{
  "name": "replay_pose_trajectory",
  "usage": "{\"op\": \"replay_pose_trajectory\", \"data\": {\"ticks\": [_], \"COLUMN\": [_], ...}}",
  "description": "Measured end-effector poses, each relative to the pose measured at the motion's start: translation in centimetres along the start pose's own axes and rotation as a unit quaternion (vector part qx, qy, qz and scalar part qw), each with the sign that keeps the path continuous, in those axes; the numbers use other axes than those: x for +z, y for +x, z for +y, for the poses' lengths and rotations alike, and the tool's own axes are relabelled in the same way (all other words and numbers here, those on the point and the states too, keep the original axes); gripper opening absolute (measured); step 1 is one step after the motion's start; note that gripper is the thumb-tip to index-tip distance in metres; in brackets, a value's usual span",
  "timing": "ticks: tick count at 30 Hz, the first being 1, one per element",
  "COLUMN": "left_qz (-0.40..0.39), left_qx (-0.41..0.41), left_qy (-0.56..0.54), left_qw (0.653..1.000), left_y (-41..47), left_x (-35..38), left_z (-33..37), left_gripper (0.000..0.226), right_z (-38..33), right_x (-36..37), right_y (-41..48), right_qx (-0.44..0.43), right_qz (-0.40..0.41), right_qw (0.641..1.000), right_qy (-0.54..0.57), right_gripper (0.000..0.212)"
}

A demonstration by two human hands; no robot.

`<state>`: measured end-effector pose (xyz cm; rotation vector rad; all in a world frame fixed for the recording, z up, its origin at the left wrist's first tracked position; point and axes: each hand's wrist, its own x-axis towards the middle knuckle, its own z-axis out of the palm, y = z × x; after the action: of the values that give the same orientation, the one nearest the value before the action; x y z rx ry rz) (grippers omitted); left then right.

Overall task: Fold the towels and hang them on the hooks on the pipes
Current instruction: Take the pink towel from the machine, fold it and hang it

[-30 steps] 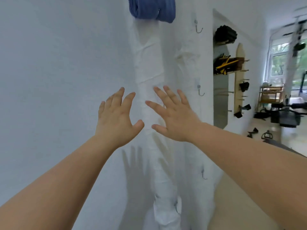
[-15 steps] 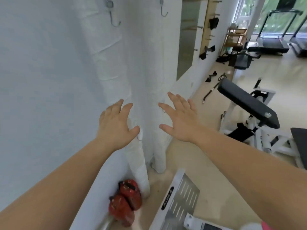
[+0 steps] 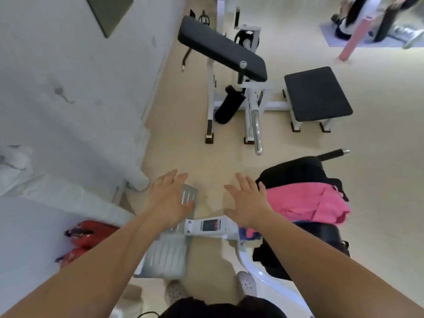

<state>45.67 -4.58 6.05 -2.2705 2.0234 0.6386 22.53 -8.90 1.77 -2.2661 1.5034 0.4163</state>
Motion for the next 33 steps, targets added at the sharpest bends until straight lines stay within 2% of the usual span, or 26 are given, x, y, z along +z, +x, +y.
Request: {"op": "replay_pose_trajectory", "data": {"ticks": [5,10,16,20,24,27,30,33], "left_qz": [-0.079,-0.159,-0.265,-0.299,-0.329,-0.332,-0.295,-0.240], "left_qx": [0.046,0.096,0.167,0.179,0.181,0.167,0.134,0.089], "left_qy": [0.028,0.017,0.017,0.004,0.008,0.000,-0.077,-0.191], "left_qw": [0.995,0.983,0.949,0.937,0.927,0.928,0.943,0.948], "left_y": [3.1,5.7,8.4,9.4,9.8,9.7,9.4,8.6], "left_x": [7.5,13.3,18.4,20.9,22.4,22.9,22.7,21.1], "left_z": [10.8,18.7,25.6,28.6,29.8,30.2,30.7,31.8], "left_gripper": [0.082,0.081,0.081,0.083,0.083,0.084,0.082,0.062], "right_z": [13.0,22.2,28.1,30.3,31.4,31.8,31.7,30.6], "right_x": [3.5,7.6,10.9,11.4,10.7,10.5,10.2,8.8], "right_y": [-3.0,-4.8,-5.7,-5.6,-4.5,-4.1,-4.6,-5.8], "right_qx": [0.091,0.125,0.110,0.071,0.068,0.065,0.063,0.057], "right_qz": [-0.027,-0.020,0.000,0.035,0.087,0.120,0.178,0.270], "right_qw": [0.995,0.990,0.993,0.997,0.994,0.990,0.982,0.961], "right_qy": [0.041,0.061,0.030,-0.006,-0.025,-0.026,-0.002,0.037], "right_gripper": [0.079,0.067,0.055,0.051,0.036,0.030,0.023,0.004]}}
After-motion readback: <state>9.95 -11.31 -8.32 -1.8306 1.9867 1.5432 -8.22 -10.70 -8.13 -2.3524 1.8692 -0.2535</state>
